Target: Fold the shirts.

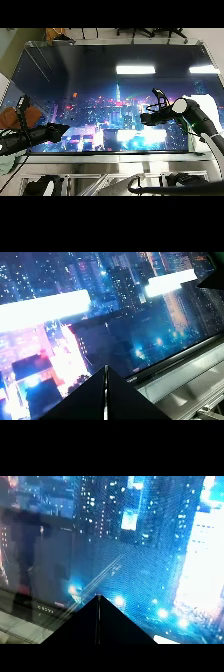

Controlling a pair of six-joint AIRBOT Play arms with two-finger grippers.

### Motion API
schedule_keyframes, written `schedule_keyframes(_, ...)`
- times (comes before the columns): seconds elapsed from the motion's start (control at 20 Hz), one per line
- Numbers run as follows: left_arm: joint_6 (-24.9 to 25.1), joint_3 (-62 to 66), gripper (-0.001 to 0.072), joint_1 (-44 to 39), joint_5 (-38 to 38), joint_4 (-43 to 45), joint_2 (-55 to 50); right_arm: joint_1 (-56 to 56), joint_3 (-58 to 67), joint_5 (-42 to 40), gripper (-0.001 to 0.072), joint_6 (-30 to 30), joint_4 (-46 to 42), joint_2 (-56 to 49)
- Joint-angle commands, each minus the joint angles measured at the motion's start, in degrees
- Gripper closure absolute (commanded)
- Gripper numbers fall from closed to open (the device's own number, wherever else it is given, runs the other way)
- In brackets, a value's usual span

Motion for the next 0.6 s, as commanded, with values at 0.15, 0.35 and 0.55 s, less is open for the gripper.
schedule_keyframes(0.15,0.1,0.0,0.0694,0.0,0.1,0.1,0.0,0.0,0.0,0.0,0.0696,0.0,0.0,0.0)
schedule_keyframes(0.35,-0.2,1.2,0.0694,0.0,1.7,6.8,0.0,0.0,0.0,0.0,0.0696,0.0,0.0,0.0)
schedule_keyframes(0.55,-7.0,9.5,0.0690,0.0,6.9,33.7,-1.6,0.0,0.0,0.0,0.0696,0.0,0.0,0.0)
